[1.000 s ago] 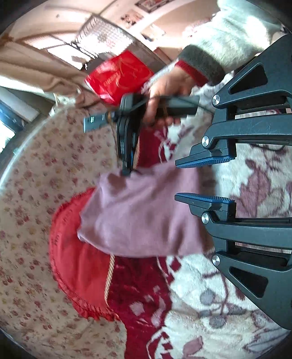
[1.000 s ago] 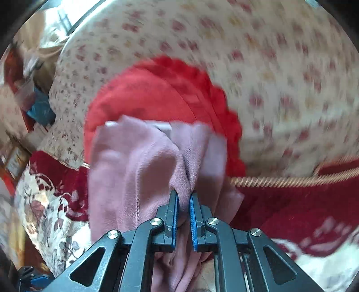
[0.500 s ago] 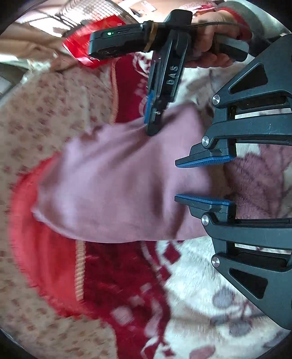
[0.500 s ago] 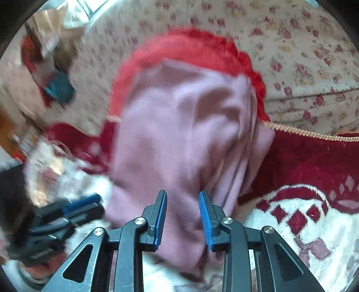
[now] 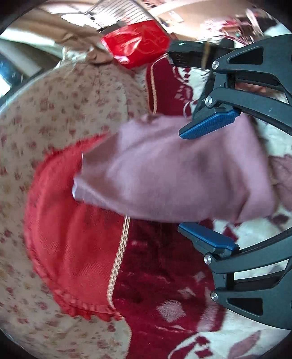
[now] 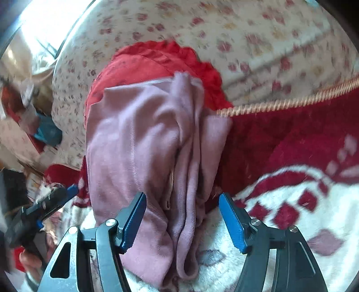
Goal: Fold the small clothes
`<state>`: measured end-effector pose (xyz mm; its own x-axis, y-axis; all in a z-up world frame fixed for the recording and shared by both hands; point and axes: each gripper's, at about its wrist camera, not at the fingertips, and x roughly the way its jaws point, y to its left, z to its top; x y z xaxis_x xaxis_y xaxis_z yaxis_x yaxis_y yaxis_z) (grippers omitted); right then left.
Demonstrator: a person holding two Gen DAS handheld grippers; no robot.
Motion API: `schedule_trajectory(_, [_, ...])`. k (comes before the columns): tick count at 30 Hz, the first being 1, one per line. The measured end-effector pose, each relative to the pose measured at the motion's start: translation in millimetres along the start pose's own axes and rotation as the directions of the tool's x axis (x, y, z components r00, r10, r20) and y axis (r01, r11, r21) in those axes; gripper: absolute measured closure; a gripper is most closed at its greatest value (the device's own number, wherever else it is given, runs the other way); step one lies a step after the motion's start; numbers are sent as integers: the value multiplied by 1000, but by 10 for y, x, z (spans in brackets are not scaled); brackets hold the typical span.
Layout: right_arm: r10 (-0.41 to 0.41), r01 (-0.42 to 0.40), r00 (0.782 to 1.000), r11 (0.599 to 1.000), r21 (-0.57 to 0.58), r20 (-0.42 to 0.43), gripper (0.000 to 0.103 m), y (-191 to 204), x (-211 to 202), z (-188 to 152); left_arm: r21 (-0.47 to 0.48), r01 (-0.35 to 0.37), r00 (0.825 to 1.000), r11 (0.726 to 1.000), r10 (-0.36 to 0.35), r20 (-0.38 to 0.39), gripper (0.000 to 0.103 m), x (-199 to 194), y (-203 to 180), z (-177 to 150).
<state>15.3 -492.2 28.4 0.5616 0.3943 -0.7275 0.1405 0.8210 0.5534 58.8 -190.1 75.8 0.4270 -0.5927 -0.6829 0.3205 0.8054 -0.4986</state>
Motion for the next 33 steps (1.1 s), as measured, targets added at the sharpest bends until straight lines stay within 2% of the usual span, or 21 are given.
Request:
schedule_trajectory(4, [107,-106,994,994,33,-7,37,-92,163,-64,-62,80,992,995,-86,-88,26,254,185,-54])
schedule_trajectory(7, [133,-133,991,990,37,5,35,-107,217,-59,-49,91,981,995,-98,-167,26,460,186,-193])
schedule_trajectory(8, [148,-148,989,988,42,6,35,-106,231,-43,-30,90,984,995,-94,-150,24,476,163,-219])
schedule_trajectory(9, [153,-153,988,987,50,4,37,-106,215,-70,-7,101,987,995,-101,-126,24,463,131,-235])
schedule_trajectory(10, [158,-158,987,985,62,1,51,-106,206,-68,0,108,986,994,-108,-128,24,463,113,-241])
schedule_trajectory(11, [162,-161,987,984,73,-4,59,-107,189,-70,-1,110,986,994,-109,-129,28,459,104,-239])
schedule_trajectory(12, [165,-164,986,983,82,-3,68,-89,181,-76,-10,97,987,995,-97,-130,42,436,108,-236])
schedule_trajectory(13, [169,-169,986,982,91,-1,74,-85,143,-81,-23,85,986,996,-87,-139,50,428,122,-232])
schedule_trajectory(15, [202,-201,979,974,107,6,77,-35,35,-83,-78,134,977,988,-145,-154,72,318,172,-234])
schedule_trajectory(17, [242,-240,970,964,110,0,78,68,-97,-97,-104,168,971,980,-183,-151,73,154,175,-251])
schedule_trajectory(19, [260,-257,965,963,81,-26,78,246,-263,-157,-70,180,971,981,-189,-148,73,-92,80,-322])
schedule_trajectory(23, [281,-278,954,959,48,-103,78,493,-503,-416,-39,152,970,988,-156,-185,73,-531,-4,-678])
schedule_trajectory(25, [250,-247,955,968,34,-158,77,536,-529,-630,-31,107,973,994,-111,-200,73,-638,28,-971])
schedule_trajectory(27, [152,-154,962,988,10,-228,74,497,-453,-911,-27,36,969,999,-41,-242,71,-604,84,-1249])
schedule_trajectory(28, [77,-80,963,997,-4,-257,70,457,-413,-1036,-13,-15,968,1000,11,-251,68,-591,114,-1371])
schedule_trajectory(29, [40,-41,967,999,-1,-251,65,411,-441,-1129,-5,-38,973,999,35,-228,65,-618,132,-1448])
schedule_trajectory(30, [37,-35,972,999,11,-233,60,400,-506,-1168,-5,-48,978,999,46,-205,62,-658,132,-1475])
schedule_trajectory(33, [-24,19,990,999,-41,-139,60,543,-832,-1188,18,-123,982,992,124,-142,53,-805,60,-1484])
